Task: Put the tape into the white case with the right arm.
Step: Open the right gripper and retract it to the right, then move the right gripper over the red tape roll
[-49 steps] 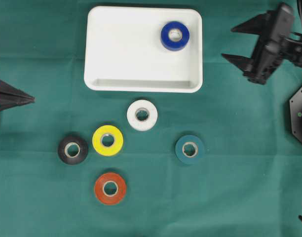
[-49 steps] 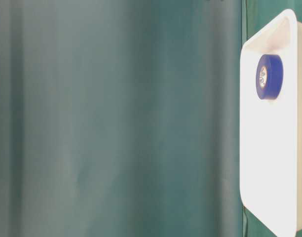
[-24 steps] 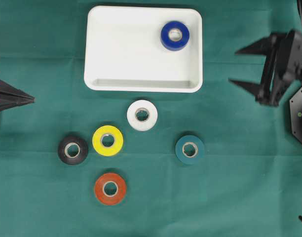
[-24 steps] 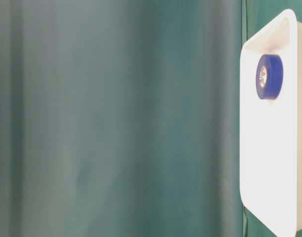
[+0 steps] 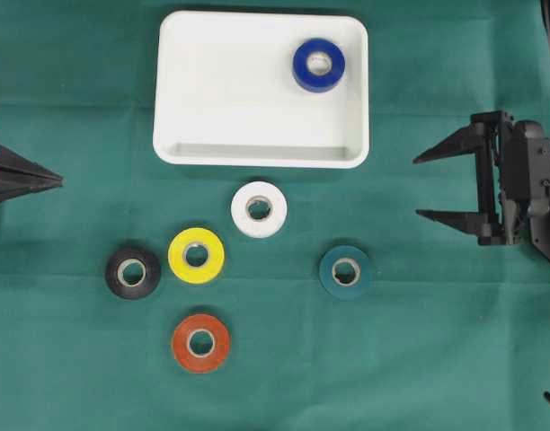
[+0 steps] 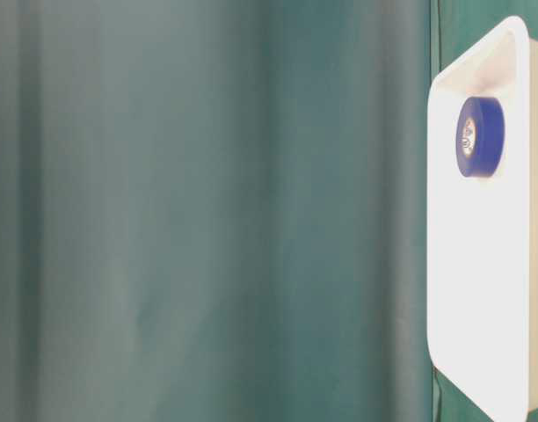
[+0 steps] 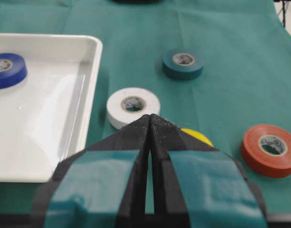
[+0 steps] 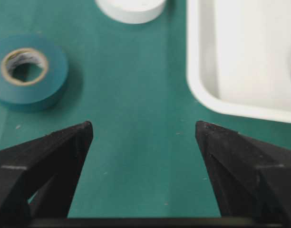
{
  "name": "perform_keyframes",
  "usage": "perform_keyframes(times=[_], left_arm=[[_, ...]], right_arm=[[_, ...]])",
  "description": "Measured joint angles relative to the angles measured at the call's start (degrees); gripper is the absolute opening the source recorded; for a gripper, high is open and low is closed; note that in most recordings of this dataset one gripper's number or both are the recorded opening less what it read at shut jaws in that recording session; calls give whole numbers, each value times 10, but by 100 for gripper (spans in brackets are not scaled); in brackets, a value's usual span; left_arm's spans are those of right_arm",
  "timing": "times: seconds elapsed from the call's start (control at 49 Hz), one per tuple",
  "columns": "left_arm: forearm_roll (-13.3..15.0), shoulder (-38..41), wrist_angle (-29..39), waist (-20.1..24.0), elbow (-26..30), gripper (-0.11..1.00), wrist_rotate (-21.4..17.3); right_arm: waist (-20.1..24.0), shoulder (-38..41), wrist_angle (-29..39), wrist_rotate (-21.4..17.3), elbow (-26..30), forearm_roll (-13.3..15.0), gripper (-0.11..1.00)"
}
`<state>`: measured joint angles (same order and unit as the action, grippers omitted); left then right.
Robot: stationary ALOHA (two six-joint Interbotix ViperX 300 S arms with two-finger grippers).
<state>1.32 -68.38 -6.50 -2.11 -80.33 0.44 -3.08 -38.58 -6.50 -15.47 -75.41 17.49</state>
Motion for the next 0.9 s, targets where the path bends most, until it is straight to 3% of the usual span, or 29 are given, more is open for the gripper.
perform_keyframes(times=[0.531, 0.898], left_arm=[[1, 1, 0, 0, -1, 0, -1], [1, 0, 0, 0, 0, 0, -1]], right_arm=[[33, 12, -1, -1, -6, 0, 62], [85, 160, -1, 2, 99, 1, 62]])
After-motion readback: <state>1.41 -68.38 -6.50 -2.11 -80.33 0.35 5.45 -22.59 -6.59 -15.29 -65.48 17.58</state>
